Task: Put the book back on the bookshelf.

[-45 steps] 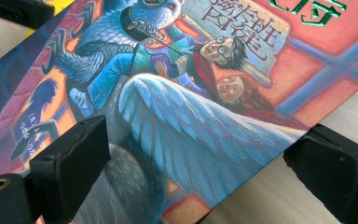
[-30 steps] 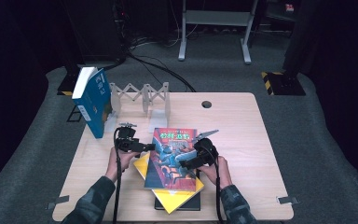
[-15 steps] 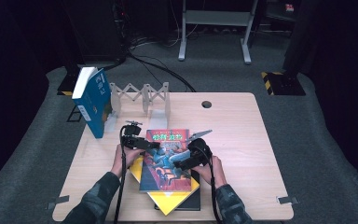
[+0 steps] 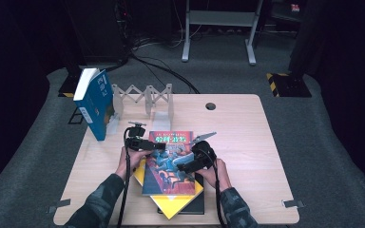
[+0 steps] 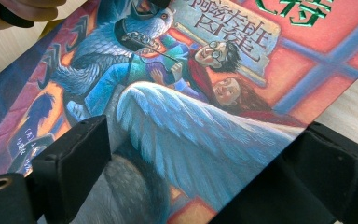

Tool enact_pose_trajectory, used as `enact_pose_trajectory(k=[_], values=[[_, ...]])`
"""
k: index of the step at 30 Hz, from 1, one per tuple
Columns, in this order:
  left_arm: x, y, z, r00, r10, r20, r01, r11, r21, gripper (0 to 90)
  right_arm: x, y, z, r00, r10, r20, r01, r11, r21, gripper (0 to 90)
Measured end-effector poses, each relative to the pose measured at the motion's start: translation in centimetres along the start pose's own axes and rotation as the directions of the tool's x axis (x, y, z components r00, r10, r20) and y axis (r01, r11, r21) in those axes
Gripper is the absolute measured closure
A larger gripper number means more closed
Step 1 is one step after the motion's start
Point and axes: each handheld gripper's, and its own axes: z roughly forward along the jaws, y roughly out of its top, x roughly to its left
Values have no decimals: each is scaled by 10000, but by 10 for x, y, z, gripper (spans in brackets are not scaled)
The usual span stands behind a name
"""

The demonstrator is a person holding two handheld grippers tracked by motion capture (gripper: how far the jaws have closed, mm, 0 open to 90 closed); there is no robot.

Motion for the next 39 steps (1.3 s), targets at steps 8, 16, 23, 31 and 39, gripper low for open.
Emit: enact_pose_trajectory(k=[8, 16, 23, 31, 39], values=[[-17, 6, -7, 9940, 648, -883, -652, 9979, -12, 174, -1, 0, -1, 9999, -93, -42, 93, 10000, 0, 74], [-32, 8, -12, 9606, 1676, -2216, -1653, 9858, 288, 304, -2, -2, -2, 10000, -6, 74, 6, 10000, 14, 71], [-36, 7, -15, 9537, 1797, -2412, -1897, 9817, -184, 396, -2, -3, -2, 9996, 241, 111, -239, 9996, -162, 72], [-46, 8, -17, 9213, 2601, -2889, -2722, 9622, -17, 426, -7, -3, 4, 9928, 1119, 418, -1106, 9933, -321, 0], [-48, 9, -22, 9220, 2714, -2762, -2846, 9586, -80, 443, -10, -3, 7, 9911, 1320, 155, -1314, 9907, -347, 0]])
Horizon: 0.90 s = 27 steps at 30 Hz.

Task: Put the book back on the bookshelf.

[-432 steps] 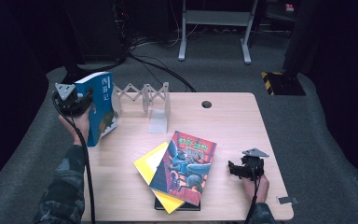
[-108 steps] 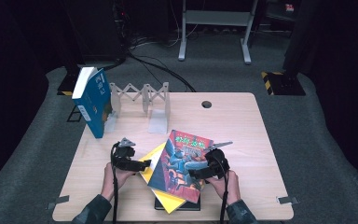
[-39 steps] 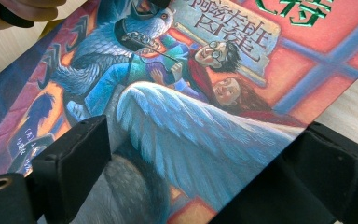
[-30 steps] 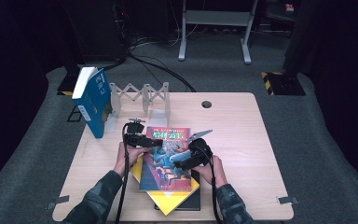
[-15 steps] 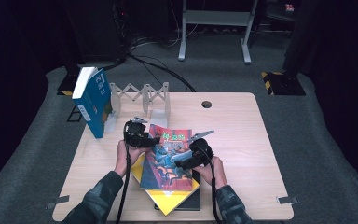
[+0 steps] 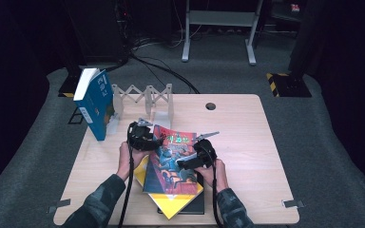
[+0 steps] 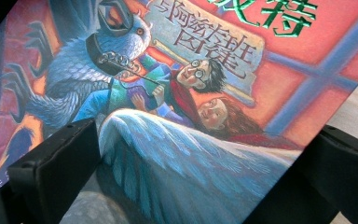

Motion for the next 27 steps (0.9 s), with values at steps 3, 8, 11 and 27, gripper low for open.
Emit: enact_pose_trajectory(k=[3, 8, 11, 27], values=[[1, 1, 0, 9997, -146, 171, 147, 9999, -68, 443, -1, 0, 0, 9999, -102, -56, 102, 9999, 13, 0], [4, 2, 6, 9962, -439, 750, 431, 9990, 126, 435, -2, 2, 0, 9994, -302, -179, 304, 9995, 117, 0], [5, 3, 9, 9939, -663, 881, 640, 9975, 288, 430, -3, 2, 0, 9992, -337, -221, 339, 9994, 101, 0], [7, 12, 28, 9824, -1241, 1397, 1074, 9867, 1216, 380, -4, 3, 2, 9976, -625, -304, 626, 9980, 23, 0]])
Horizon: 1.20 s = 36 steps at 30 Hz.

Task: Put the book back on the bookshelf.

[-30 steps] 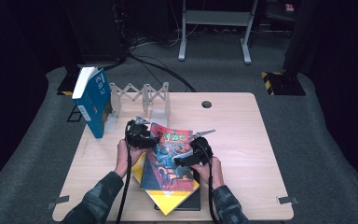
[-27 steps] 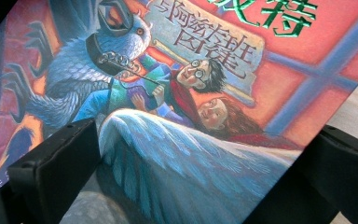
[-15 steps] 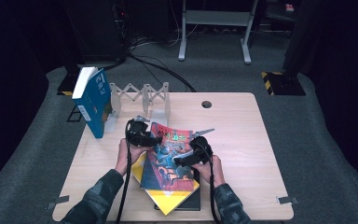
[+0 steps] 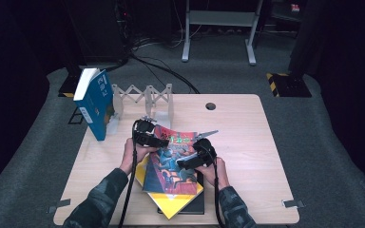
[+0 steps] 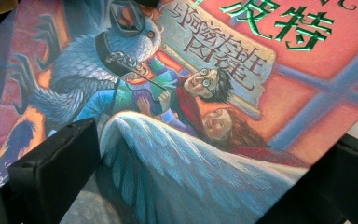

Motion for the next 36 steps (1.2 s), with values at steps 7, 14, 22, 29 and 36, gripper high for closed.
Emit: enact_pose_trajectory(k=[7, 14, 22, 29, 36], values=[[-5, 2, 0, 9990, 205, 405, -205, 9998, -10, 525, 0, 0, 0, 10000, 42, -43, -42, 10000, 13, 0], [-10, 1, -4, 9987, 403, 321, -394, 9988, -279, 569, 2, -3, -3, 9994, 243, 236, -241, 9997, -100, 2], [-16, -2, -10, 9972, 753, 30, -748, 9942, -771, 583, -13, -24, -36, 9802, 671, 1861, -468, 9927, -1115, 9], [-16, -3, -12, 9974, 715, 86, -705, 9941, -825, 583, -57, -62, -59, 9185, 1345, 3718, -935, 9876, -1261, 0], [-18, -5, -18, 9991, 207, 374, -152, 9896, -1429, 633, -81, -87, -58, 8769, 1918, 4408, -1503, 9804, -1276, 0]])
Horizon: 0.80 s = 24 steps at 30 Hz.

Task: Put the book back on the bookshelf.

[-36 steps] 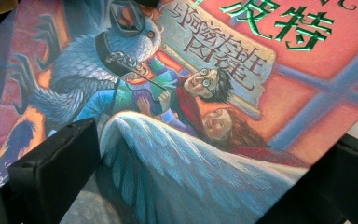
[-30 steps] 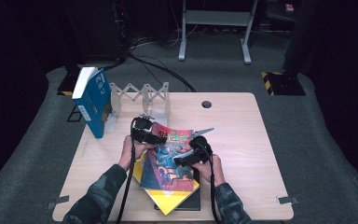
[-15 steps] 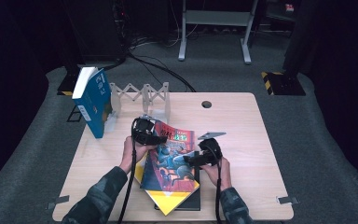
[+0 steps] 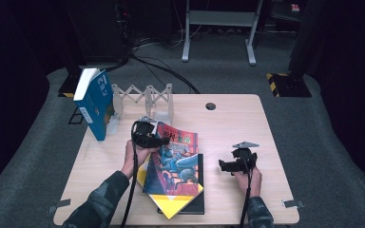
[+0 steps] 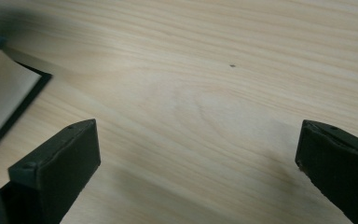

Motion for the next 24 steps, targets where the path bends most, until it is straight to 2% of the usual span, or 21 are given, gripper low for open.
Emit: enact_pose_trajectory(k=[3, 8, 10, 11, 16, 18, 24], values=[[-2, 1, -2, 10000, -5, 0, 5, 10000, -63, 643, -8, -8, 4, 9996, -241, 162, 245, 9995, -213, 0], [-1, 0, -4, 9998, -155, 108, 158, 9996, -241, 661, -11, -11, 3, 10000, -3, 61, 7, 9986, -527, 0], [-3, 0, -6, 9996, -219, 154, 226, 9988, -423, 669, -13, -11, 4, 9999, -85, 53, 88, 9980, -630, 8], [-4, 0, -7, 9994, -215, 273, 227, 9987, -461, 679, -13, -12, 3, 10000, 40, 55, -36, 9978, -661, 23], [-9, 2, -13, 9996, 9, 271, 10, 9976, -697, 692, -12, -11, 4, 9999, -24, 131, 33, 9976, -692, 26], [-12, 3, -18, 9987, -80, 509, 126, 9957, -918, 699, -11, -11, 4, 9995, -166, 265, 182, 9980, -613, 27], [-21, 10, -26, 9964, 50, 841, 42, 9941, -1087, 720, -11, -11, 4, 9995, -128, 290, 147, 9977, -666, 37]])
